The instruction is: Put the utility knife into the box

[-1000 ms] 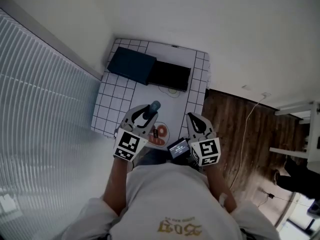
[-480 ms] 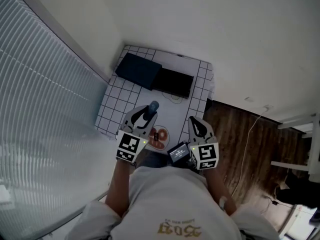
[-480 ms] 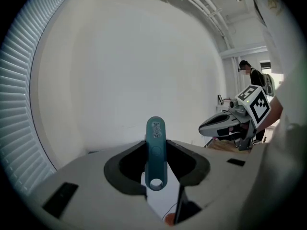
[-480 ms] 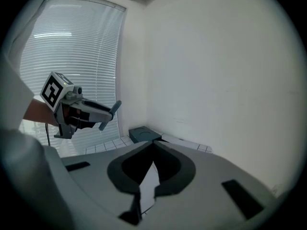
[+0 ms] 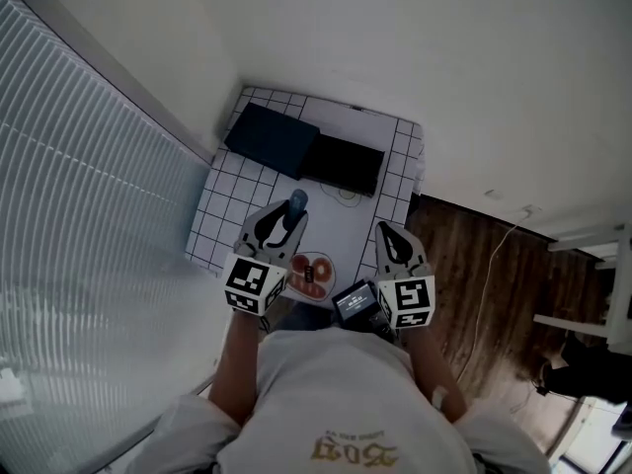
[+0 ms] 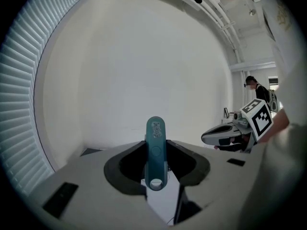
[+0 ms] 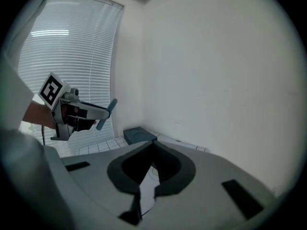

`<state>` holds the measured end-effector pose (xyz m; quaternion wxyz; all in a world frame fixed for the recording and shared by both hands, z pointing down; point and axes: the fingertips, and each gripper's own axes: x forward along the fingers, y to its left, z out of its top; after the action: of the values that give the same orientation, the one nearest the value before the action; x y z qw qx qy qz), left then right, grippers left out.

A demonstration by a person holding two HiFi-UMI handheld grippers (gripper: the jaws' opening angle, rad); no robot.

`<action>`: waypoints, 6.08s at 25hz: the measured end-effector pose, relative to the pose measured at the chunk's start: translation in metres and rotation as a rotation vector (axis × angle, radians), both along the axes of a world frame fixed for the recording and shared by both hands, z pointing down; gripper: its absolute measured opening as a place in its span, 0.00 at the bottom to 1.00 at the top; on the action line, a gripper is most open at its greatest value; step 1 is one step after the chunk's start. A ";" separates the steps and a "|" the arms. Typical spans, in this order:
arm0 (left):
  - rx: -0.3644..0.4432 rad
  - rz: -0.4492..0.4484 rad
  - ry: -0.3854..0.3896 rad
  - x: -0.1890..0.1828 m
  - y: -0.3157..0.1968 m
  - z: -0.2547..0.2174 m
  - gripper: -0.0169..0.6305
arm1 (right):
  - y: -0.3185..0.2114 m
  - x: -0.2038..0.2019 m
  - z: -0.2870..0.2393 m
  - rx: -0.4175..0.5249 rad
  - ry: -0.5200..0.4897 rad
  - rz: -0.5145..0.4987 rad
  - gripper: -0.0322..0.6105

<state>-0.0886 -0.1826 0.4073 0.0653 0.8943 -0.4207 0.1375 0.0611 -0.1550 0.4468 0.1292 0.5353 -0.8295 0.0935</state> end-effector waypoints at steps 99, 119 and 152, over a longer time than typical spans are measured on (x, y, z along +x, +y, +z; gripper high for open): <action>-0.398 0.565 -0.601 0.116 -0.151 0.251 0.24 | -0.115 0.047 0.137 -0.253 0.096 0.255 0.06; -0.271 0.398 -0.437 0.112 -0.166 0.205 0.24 | -0.093 0.053 0.122 -0.227 0.081 0.276 0.06; 0.139 -0.041 0.094 0.007 -0.098 -0.021 0.04 | -0.064 0.051 -0.011 0.040 -0.013 0.237 0.06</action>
<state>-0.0814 -0.2808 0.3862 0.0257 0.8932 -0.4442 0.0648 0.1126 -0.2187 0.4357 0.1014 0.6316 -0.7628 0.0951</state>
